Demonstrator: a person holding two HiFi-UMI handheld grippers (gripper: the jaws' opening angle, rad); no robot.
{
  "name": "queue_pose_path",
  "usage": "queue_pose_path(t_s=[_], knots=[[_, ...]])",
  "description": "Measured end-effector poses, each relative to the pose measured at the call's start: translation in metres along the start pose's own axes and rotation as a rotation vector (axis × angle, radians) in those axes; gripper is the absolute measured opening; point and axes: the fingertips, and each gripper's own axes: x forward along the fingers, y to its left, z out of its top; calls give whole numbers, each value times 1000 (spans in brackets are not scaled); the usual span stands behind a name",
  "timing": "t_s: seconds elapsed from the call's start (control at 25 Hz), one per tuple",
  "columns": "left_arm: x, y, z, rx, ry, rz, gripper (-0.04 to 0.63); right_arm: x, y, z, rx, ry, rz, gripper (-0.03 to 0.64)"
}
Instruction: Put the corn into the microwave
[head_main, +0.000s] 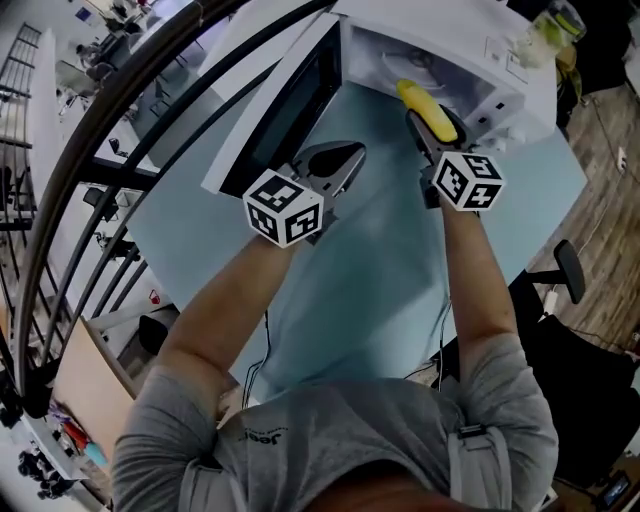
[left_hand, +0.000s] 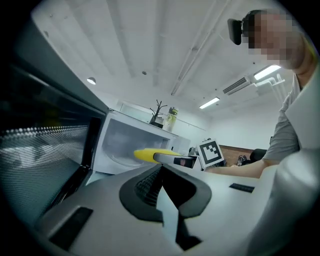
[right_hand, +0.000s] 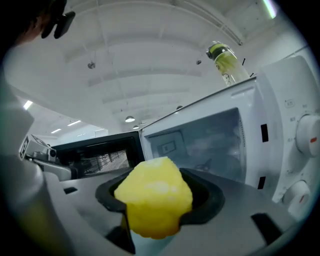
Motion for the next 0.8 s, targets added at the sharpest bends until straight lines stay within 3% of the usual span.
queue_pose_path(t_s=[0.52, 0.8], knots=[[59, 44, -4, 1, -32, -1, 18, 70, -33, -3, -97, 31, -83, 259], [80, 65, -4, 21, -33, 26, 18, 101, -63, 3, -164, 76, -171, 259]])
